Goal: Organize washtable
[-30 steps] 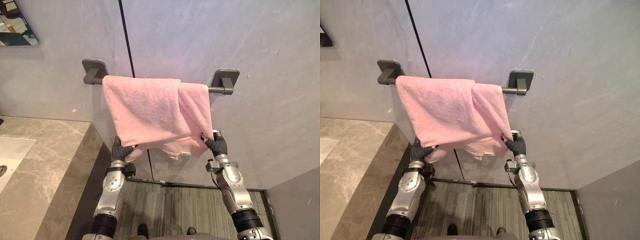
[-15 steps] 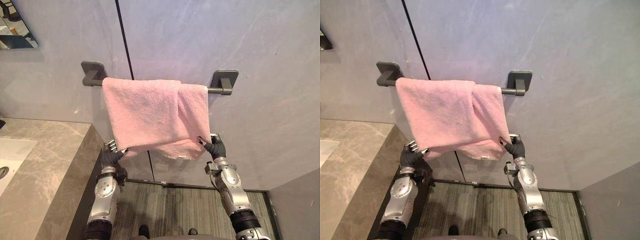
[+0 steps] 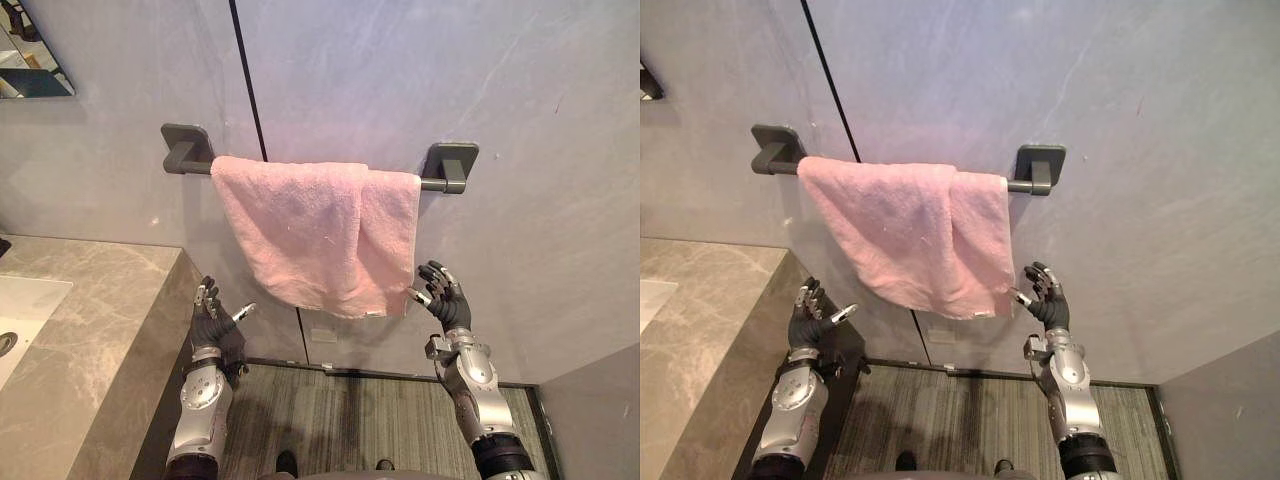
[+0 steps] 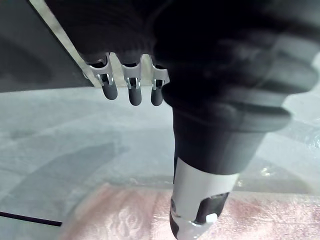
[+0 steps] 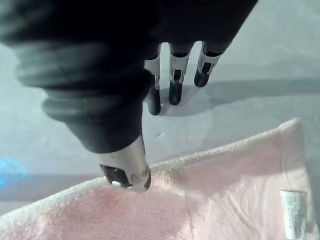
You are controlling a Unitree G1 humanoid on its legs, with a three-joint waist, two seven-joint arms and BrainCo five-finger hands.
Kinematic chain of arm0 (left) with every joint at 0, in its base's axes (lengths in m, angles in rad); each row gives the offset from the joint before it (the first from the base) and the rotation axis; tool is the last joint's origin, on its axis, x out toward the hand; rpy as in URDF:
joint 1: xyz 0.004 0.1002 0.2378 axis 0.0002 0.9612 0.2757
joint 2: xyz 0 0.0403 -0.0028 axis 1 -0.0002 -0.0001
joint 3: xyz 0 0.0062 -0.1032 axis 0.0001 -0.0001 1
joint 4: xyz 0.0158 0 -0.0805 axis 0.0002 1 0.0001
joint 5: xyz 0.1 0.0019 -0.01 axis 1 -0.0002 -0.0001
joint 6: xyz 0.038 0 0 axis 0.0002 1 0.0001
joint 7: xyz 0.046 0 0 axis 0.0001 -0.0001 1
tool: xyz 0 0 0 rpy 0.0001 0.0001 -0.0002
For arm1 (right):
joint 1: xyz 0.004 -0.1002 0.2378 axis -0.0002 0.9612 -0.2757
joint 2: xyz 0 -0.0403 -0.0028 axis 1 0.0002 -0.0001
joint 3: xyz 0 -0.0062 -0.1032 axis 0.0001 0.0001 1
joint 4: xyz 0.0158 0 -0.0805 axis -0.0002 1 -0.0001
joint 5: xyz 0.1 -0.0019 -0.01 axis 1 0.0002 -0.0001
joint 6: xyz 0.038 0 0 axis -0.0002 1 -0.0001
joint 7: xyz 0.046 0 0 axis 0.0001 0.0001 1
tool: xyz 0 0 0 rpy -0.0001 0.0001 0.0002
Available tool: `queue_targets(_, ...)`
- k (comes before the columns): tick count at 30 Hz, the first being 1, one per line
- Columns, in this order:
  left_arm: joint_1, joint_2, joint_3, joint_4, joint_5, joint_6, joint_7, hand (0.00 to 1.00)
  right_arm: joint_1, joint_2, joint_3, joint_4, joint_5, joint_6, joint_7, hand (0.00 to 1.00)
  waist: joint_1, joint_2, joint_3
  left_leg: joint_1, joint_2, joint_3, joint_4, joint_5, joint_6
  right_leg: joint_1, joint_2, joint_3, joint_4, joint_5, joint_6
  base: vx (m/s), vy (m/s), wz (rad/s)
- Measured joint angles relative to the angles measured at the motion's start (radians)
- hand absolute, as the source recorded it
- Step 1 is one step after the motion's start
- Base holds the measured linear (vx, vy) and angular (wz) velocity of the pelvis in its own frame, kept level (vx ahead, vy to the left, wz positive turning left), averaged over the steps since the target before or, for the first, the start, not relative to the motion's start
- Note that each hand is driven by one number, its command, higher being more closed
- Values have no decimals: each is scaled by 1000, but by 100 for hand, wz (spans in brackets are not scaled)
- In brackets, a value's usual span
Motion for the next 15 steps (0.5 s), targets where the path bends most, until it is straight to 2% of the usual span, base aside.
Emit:
queue_targets(6,35,0,1,0,5,4,-13,0,52,5,-22,0,-9,0,-1,0,1,0,0,1,0,-1,-2,0,0,0,0,0,0,0,0,-26,-4,0)
queue_targets(9,37,-1,13,-25,6,5,-11,0,64,8,-78,-10,-20,0,-12,0,2,-1,0,1,1,1,1,-2,-2,-1,0,3,0,0,0,-5,-2,-1)
queue_targets(15,54,-25,132,-279,6,-7,17,0,109,18,-234,-270,-22,-4,-64,0,-1,0,0,2,1,13,2,-5,-6,-2,1,17,1,0,0,3,-6,-6)
